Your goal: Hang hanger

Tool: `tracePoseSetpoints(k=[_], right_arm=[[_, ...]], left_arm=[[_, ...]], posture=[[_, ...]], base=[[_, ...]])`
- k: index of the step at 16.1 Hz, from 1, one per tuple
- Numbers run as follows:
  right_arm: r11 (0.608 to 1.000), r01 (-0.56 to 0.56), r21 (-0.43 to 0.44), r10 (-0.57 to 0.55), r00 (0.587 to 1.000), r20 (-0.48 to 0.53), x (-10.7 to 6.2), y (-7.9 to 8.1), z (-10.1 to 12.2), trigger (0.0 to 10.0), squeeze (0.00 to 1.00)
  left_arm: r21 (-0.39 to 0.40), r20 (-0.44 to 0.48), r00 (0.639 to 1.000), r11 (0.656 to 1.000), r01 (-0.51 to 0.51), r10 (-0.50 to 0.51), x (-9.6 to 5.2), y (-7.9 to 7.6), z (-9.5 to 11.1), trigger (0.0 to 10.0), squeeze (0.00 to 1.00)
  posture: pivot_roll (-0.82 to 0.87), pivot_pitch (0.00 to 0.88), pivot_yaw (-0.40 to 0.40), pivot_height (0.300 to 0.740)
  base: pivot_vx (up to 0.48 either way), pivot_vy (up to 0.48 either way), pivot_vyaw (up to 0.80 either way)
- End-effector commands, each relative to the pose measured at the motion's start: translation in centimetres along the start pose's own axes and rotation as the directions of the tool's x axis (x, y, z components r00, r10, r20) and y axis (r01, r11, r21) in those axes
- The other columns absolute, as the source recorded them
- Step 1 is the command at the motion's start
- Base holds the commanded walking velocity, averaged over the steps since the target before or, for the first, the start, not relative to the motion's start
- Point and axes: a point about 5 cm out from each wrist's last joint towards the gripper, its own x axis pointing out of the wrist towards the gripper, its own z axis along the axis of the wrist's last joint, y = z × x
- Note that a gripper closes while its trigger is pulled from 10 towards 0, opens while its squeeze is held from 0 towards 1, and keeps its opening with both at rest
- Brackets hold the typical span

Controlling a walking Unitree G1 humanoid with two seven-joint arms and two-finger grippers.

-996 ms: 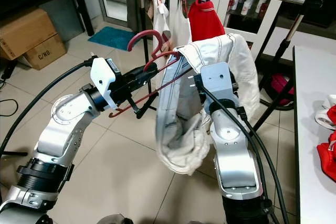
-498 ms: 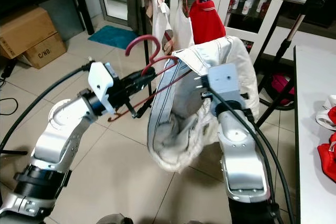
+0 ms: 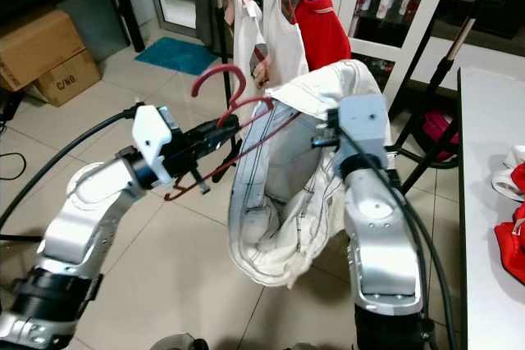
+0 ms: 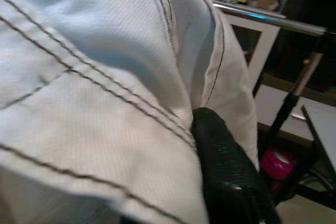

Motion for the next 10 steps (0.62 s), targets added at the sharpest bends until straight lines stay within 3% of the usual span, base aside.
tracePoseSetpoints(k=[1, 5, 7, 10], right_arm=[[0.999, 0.043, 0.026, -0.044, 0.998, 0.039, 0.0, -1.0, 0.8, 0.0, 0.0], [0.997, 0.074, 0.018, -0.075, 0.996, 0.044, 0.4, -1.8, 0.8, 0.0, 0.0], [0.993, 0.091, 0.07, -0.093, 0.995, 0.034, 0.7, -2.2, 0.4, 0.0, 0.0], [0.989, 0.106, 0.101, -0.11, 0.993, 0.031, 0.7, -2.3, 0.1, 0.0, 0.0]], left_arm=[[0.018, 0.046, 0.999, 1.0, -0.013, 0.012, -0.5, 0.5, 1.2, 0.0, 0.0], [0.001, 0.013, 0.999, 0.999, 0.034, -0.034, -1.9, 0.4, 1.1, 0.0, 0.0], [-0.038, 0.005, 0.996, 0.995, 0.093, -0.093, -3.4, 0.0, 1.5, 0.0, 0.0], [-0.062, -0.026, 0.991, 0.989, 0.131, -0.133, -4.5, -0.5, 1.6, 0.0, 0.0]], posture=[[-0.03, 0.035, 0.015, 0.74], [-0.02, 0.032, 0.018, 0.74], [-0.02, 0.029, 0.018, 0.74], [-0.01, 0.027, 0.018, 0.74]], base=[[0.0, 0.0, 0.0], [0.0, 0.0, 0.0], [0.0, 0.0, 0.0], [0.0, 0.0, 0.0]])
